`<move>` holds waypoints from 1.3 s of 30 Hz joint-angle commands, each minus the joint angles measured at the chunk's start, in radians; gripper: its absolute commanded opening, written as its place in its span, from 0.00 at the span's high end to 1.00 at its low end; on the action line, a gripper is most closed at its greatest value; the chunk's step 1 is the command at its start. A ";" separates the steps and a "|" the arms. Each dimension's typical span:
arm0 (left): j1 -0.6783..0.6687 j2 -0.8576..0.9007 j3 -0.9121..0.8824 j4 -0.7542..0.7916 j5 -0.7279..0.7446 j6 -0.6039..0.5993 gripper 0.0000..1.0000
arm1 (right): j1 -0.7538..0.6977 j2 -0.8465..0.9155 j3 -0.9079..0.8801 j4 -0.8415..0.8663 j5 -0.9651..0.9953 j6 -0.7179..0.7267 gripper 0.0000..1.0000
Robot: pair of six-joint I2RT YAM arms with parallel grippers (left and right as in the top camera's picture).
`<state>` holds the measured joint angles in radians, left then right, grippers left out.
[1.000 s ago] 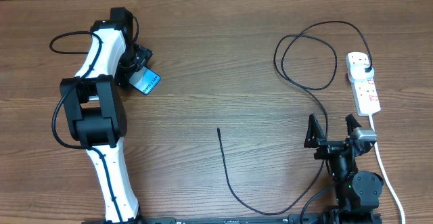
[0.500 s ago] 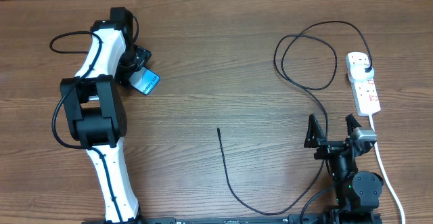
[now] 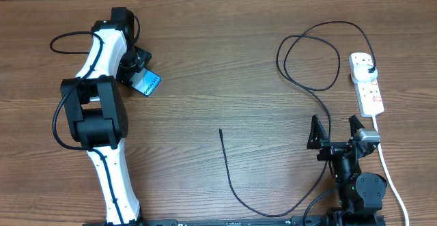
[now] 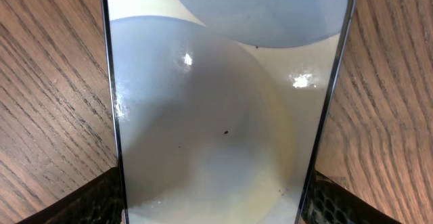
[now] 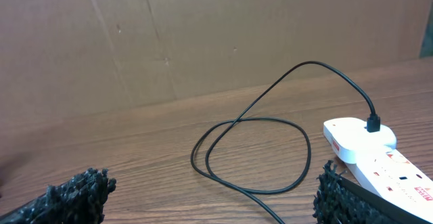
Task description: Plug charger to phone and switch on socket
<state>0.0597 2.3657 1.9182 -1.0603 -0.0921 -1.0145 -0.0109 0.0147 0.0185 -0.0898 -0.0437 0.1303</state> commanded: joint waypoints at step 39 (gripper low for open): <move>0.003 0.061 0.089 -0.093 -0.041 0.017 0.96 | 0.000 -0.011 -0.011 0.006 0.013 -0.003 0.00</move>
<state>0.0597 2.3878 1.9717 -1.1278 -0.1005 -1.0142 -0.0109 0.0147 0.0185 -0.0895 -0.0437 0.1299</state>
